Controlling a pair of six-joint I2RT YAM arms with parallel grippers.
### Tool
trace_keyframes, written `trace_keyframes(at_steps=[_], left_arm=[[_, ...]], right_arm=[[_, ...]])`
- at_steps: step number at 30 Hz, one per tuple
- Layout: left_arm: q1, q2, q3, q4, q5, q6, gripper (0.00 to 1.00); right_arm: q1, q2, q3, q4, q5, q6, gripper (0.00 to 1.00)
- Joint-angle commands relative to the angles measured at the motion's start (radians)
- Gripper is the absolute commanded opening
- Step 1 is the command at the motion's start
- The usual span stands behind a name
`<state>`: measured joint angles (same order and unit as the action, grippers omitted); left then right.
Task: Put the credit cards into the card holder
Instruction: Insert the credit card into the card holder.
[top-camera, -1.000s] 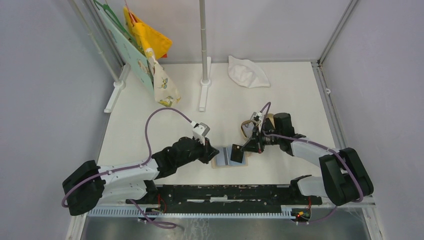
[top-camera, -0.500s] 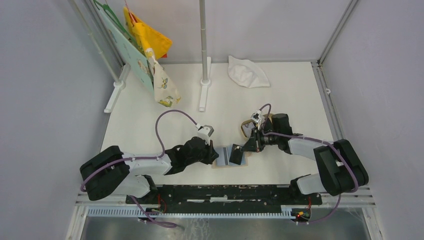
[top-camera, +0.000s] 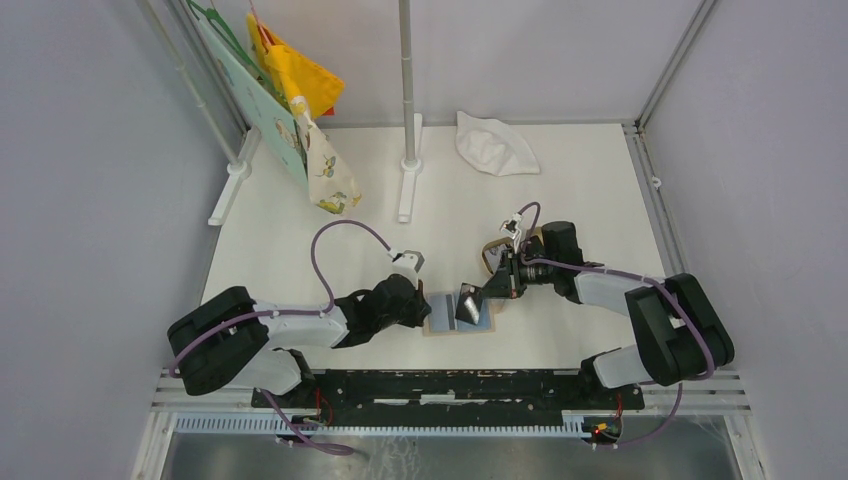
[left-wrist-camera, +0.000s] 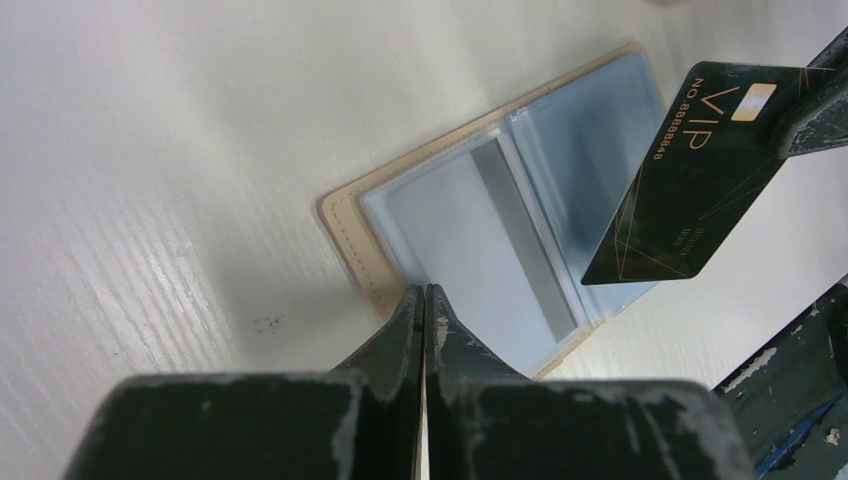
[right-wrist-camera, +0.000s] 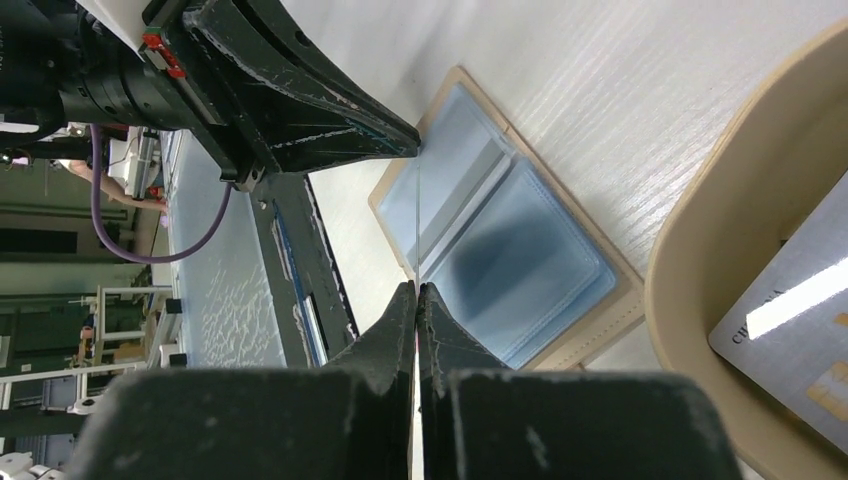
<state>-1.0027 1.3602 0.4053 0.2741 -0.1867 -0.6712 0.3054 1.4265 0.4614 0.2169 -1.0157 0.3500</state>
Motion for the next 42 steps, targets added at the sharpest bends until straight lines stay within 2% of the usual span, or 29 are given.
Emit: trace_keyframes(at_steps=[1, 10, 35, 42], left_arm=[[0.002, -0.001, 0.029, -0.009, -0.054, -0.028, 0.02], [0.003, 0.001, 0.031, -0.005, -0.042, -0.02, 0.02], [0.003, 0.064, 0.055, 0.015, -0.015, 0.011, 0.02], [0.003, 0.088, 0.071, 0.019, -0.003, 0.024, 0.02]], right_arm=[[-0.001, 0.022, 0.023, 0.035, 0.0, 0.016, 0.0], [0.008, 0.07, 0.03, 0.02, 0.039, 0.013, 0.0], [0.046, 0.098, 0.082, -0.158, 0.27, -0.077, 0.0], [0.062, 0.123, 0.103, -0.196, 0.261, -0.092, 0.0]])
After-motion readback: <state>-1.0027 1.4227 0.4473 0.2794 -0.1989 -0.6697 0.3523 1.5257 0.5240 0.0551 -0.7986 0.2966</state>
